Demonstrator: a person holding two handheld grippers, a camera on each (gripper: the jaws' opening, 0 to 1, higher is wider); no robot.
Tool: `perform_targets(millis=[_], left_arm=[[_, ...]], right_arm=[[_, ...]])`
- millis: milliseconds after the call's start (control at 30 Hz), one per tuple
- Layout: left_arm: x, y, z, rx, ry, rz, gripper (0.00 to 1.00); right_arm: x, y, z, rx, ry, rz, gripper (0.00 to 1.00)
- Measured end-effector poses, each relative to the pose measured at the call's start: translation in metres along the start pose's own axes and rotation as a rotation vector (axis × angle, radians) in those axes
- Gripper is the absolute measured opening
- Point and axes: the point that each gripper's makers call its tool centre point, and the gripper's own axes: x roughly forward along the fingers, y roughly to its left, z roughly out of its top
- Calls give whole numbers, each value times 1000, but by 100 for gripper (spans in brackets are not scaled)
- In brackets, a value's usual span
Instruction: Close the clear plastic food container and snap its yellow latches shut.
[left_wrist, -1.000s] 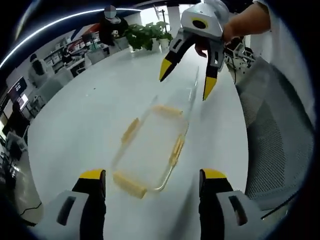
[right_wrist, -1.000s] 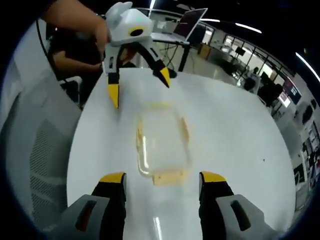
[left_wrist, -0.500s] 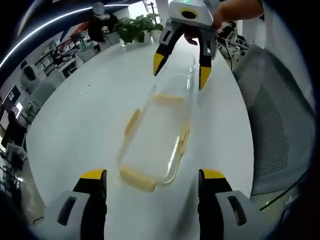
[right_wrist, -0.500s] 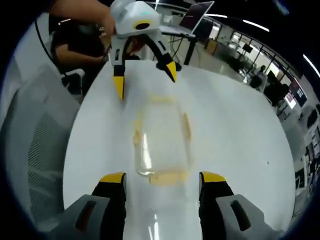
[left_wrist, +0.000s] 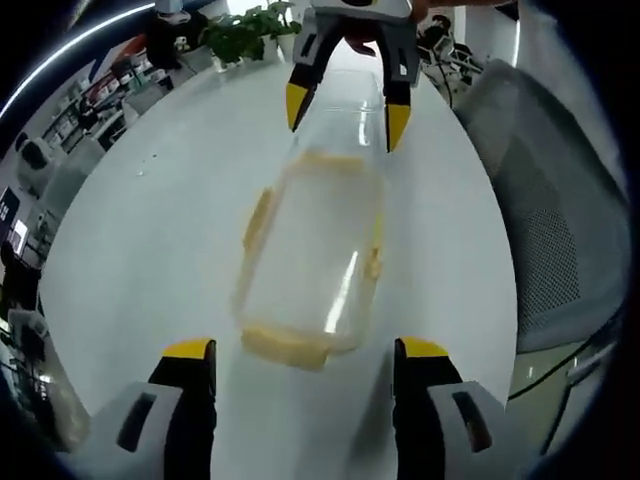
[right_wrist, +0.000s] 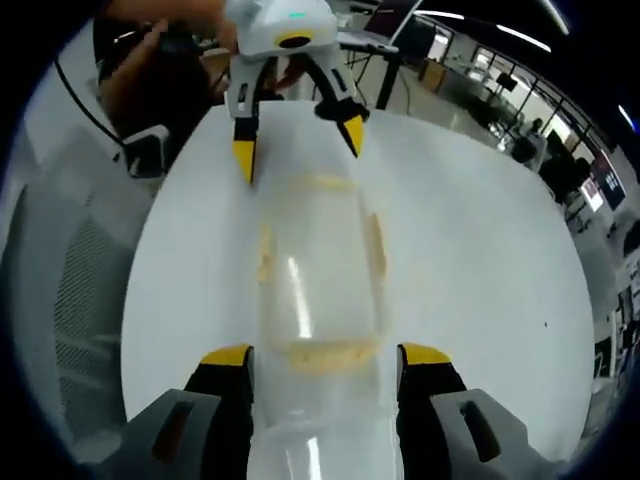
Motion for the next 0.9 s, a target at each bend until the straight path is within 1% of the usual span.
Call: perform_targets(millis=[67,267,433,500,633,900], left_arm=[[1,3,-2,19,11,-4,71],[3,10,1,76,29,-11,69],[6,12,0,117,49,-27,67],[7,11,0,127,53,-35,66],[10,10,-2,145,63,-50,65],[15,11,-4,154,72,-62,63]], right_arm=[[2,-1,-2,-1,15,5,57],[6,-1,-3,-10,33,25,57],[10,-3,-8,-20,61,32,57],[12,-2,-10,-30,80,36,57],[15,-1,-12,-39,94,44,57],[22,-1,-17,-41,123,61,57]])
